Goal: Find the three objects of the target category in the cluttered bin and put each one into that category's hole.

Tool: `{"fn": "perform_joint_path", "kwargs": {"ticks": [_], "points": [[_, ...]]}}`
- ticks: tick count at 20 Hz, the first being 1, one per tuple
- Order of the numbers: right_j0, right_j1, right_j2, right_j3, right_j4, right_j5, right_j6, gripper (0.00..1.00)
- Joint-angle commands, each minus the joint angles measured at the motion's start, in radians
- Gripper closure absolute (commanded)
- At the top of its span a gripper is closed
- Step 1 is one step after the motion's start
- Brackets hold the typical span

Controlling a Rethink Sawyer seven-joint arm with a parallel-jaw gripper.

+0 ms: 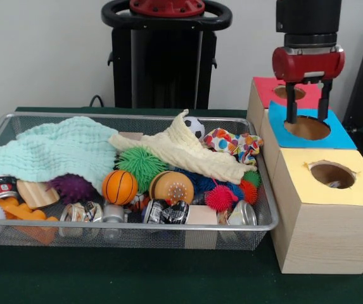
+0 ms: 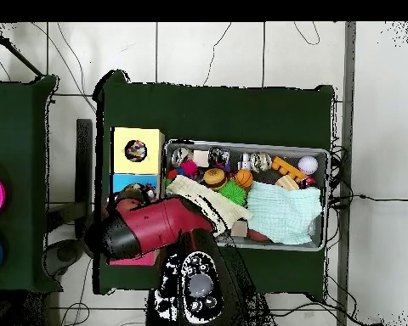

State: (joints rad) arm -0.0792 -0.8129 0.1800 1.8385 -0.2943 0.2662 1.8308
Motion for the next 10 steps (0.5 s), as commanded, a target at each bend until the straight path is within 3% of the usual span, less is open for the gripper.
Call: {"fn": "perform_joint_path", "kwargs": {"ticks": [1,6,10], "points": [[-0.020,0.014,-0.064,-0.057,0.056,0.027,0.181,0.00],[-0.144,-0.079,-0.017,0.081,0.079,0.043,0.113,0.00],[-0.189,-0.103,-0.033,0.140,0.058,0.020,0.109,0.00]]}}
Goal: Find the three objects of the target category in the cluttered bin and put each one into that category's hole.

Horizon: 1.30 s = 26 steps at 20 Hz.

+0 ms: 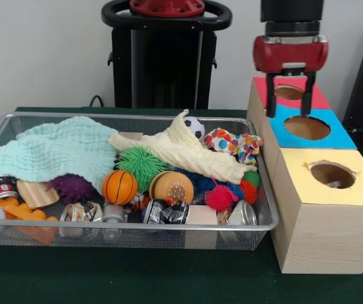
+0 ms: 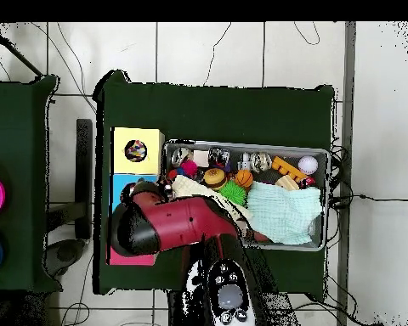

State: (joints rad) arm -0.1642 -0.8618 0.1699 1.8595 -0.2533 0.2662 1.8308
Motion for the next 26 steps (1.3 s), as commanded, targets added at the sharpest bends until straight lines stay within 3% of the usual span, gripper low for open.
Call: {"fn": "perform_joint_path", "kwargs": {"ticks": [1,7,14,26], "points": [[-0.114,-0.056,-0.025,0.137,0.012,0.005,0.116,0.00],[-0.132,-0.034,-0.052,0.174,-0.027,-0.071,0.137,0.00],[-0.075,0.015,-0.115,0.175,-0.041,-0.120,0.154,0.00],[-0.126,0.053,-0.101,0.209,-0.069,-0.190,0.098,0.00]]}}
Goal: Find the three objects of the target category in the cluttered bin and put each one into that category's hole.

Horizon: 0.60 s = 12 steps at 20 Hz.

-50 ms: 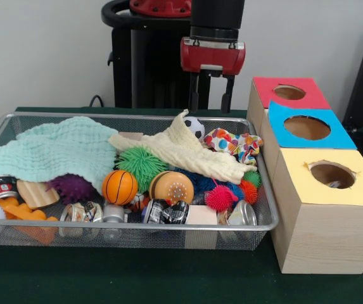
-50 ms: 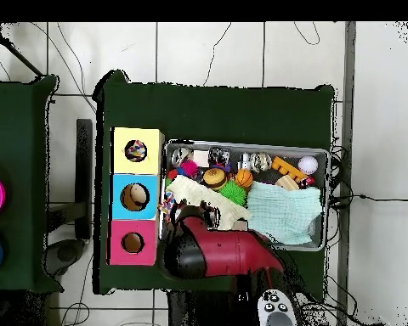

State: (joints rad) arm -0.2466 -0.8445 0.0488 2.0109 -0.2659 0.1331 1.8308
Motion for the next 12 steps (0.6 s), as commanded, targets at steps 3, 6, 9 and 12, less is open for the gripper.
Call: {"fn": "perform_joint_path", "kwargs": {"ticks": [3,6,9,12], "points": [[-0.064,0.061,0.031,0.052,-0.070,-0.071,0.087,0.00],[-0.045,0.075,0.011,0.054,-0.074,-0.091,0.106,0.00],[-0.043,0.083,0.013,0.062,-0.071,-0.094,0.115,0.00],[-0.035,0.096,0.013,0.055,-0.068,-0.099,0.119,0.00]]}}
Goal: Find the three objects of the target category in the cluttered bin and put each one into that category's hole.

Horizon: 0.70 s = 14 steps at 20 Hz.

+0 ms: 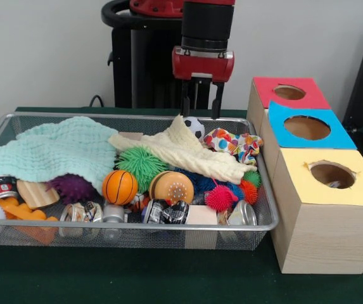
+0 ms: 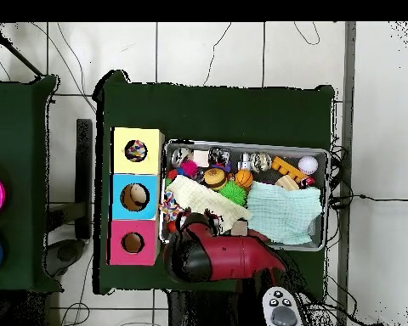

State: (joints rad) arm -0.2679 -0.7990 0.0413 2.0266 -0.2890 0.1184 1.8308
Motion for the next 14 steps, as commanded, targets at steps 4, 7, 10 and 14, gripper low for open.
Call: {"fn": "perform_joint_path", "kwargs": {"ticks": [4,7,10,14], "points": [[0.003,0.061,0.015,0.033,-0.035,-0.088,0.128,0.00],[0.019,0.059,0.008,0.033,-0.027,-0.088,0.135,0.00],[0.027,0.064,0.006,0.036,-0.022,-0.097,0.141,0.00],[0.032,0.066,0.005,0.035,-0.016,-0.098,0.142,0.00]]}}
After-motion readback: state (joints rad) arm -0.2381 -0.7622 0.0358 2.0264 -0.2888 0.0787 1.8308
